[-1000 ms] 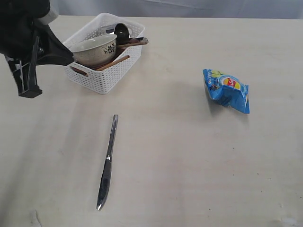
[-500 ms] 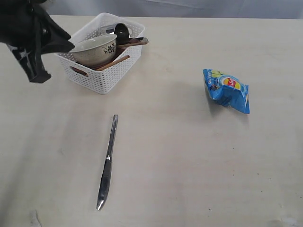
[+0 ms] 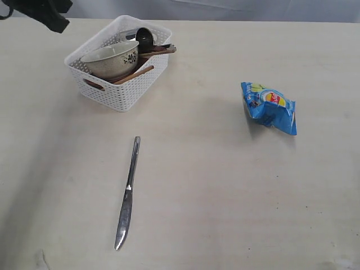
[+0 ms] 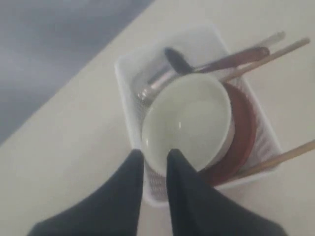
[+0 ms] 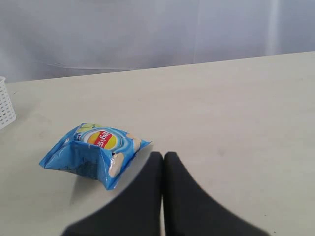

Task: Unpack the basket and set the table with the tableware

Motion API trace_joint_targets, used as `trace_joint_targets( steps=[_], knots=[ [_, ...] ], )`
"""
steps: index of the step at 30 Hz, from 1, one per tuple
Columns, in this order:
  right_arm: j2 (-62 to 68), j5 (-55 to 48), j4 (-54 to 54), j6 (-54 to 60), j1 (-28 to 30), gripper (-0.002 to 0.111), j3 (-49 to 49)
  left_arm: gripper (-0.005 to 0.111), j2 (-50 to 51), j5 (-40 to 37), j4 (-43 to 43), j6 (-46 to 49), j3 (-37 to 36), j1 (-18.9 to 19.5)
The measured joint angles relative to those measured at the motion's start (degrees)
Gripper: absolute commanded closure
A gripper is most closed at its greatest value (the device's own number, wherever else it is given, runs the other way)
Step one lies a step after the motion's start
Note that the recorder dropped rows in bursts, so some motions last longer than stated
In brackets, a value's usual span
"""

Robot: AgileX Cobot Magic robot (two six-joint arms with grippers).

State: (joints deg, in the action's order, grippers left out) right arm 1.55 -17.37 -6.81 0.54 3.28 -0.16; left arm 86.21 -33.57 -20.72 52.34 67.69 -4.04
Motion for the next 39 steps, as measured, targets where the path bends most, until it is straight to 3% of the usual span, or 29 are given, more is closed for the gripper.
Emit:
trace_joint_targets(
  steps=[5,13,16,18,20,22,25,39],
  knots=[
    [0.0,0.0,0.0,0.0,0.0,0.108,0.0,0.107,7.8,-12.7,7.9,-7.2,12.5,0.6],
    [0.0,0.0,0.0,0.0,0.0,0.108,0.0,0.106,11.9,-21.4,7.2,-6.2,22.4,0.6],
    [0.0,0.0,0.0,0.0,0.0,0.108,0.0,0.096,14.7,-26.3,4.0,-3.2,23.2,0.5],
    [0.0,0.0,0.0,0.0,0.0,0.108,0.0,0.081,16.4,-28.4,2.9,-0.9,23.2,-0.1],
    [0.0,0.0,0.0,0.0,0.0,0.108,0.0,0.065,17.7,-28.7,2.1,0.4,23.2,-1.1],
    [0.0,0.0,0.0,0.0,0.0,0.108,0.0,0.062,18.9,-26.7,1.9,1.2,23.2,-2.8],
    [0.0,0.0,0.0,0.0,0.0,0.108,0.0,0.062,21.0,-24.7,2.3,1.7,23.3,-4.6],
    [0.0,0.0,0.0,0.0,0.0,0.108,0.0,0.065,30.1,-24.2,3.8,-2.2,27.3,-4.8]
  ],
)
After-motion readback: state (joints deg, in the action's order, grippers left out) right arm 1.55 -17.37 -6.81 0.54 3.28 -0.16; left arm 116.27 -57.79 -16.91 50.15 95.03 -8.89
